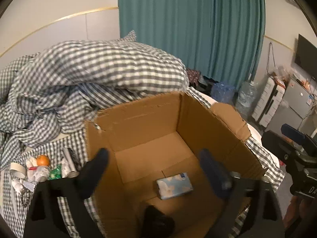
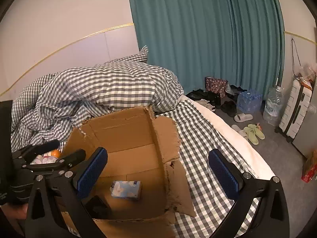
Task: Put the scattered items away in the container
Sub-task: 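Withdraw the right gripper from the box back over the bed items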
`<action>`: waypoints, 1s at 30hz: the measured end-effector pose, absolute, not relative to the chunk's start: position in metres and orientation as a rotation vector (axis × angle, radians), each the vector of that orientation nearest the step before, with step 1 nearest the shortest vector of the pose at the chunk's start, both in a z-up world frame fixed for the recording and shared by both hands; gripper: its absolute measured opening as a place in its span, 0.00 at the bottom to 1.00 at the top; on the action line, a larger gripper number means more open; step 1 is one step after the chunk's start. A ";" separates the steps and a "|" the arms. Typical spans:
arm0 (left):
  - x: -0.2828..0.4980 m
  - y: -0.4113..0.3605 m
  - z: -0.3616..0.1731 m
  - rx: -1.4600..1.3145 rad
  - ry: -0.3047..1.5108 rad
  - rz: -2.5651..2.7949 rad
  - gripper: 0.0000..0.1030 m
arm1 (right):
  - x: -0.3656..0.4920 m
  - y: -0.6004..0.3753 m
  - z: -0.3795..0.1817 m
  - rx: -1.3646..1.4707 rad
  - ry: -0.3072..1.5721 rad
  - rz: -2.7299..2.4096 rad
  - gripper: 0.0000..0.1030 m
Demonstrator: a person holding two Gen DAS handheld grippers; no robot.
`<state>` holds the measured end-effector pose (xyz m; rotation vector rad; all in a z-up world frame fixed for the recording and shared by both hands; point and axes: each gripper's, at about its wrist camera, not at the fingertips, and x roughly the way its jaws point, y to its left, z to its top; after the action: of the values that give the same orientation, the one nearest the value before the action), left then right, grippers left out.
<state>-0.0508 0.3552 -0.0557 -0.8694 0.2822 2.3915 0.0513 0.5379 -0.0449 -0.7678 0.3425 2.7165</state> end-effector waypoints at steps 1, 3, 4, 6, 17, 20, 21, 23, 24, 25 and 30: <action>-0.050 0.351 -0.052 -0.857 0.280 2.403 0.98 | 0.051 0.535 -0.044 -0.767 0.340 2.721 0.99; -0.049 0.343 -0.045 -0.843 0.278 2.420 1.00 | 0.049 0.529 -0.041 -0.765 0.334 2.730 0.99; -0.050 0.337 -0.042 -0.836 0.277 2.436 1.00 | 0.047 0.524 -0.038 -0.765 0.328 2.737 0.99; -0.052 0.325 -0.035 -0.831 0.274 2.468 1.00 | 0.044 0.515 -0.034 -0.763 0.317 2.753 0.99; -0.066 0.215 -0.002 -0.834 0.146 2.639 1.00 | 0.018 0.433 -0.010 -0.758 0.213 2.876 1.00; -0.069 0.176 0.003 -0.835 0.108 2.699 1.00 | 0.010 0.405 -0.004 -0.762 0.178 2.917 1.00; -0.070 0.165 0.005 -0.837 0.099 2.717 1.00 | 0.007 0.396 -0.003 -0.763 0.167 2.930 1.00; -0.073 0.138 0.006 -0.852 0.072 2.759 1.00 | 0.000 0.376 0.000 -0.773 0.153 2.965 1.00; -0.073 0.125 0.006 -0.862 0.056 2.772 1.00 | -0.004 0.367 0.001 -0.789 0.162 2.987 1.00; -0.073 0.115 0.007 -0.865 0.044 2.778 1.00 | -0.009 0.355 0.002 -0.812 0.190 3.012 1.00; -0.064 0.056 0.011 -0.858 0.022 2.878 1.00 | -0.025 0.308 0.004 -0.840 0.196 3.085 1.00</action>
<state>-0.0639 0.0564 0.0110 -0.8579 0.0220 2.8780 -0.0246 0.3084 0.0038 -0.8397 0.1956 3.0849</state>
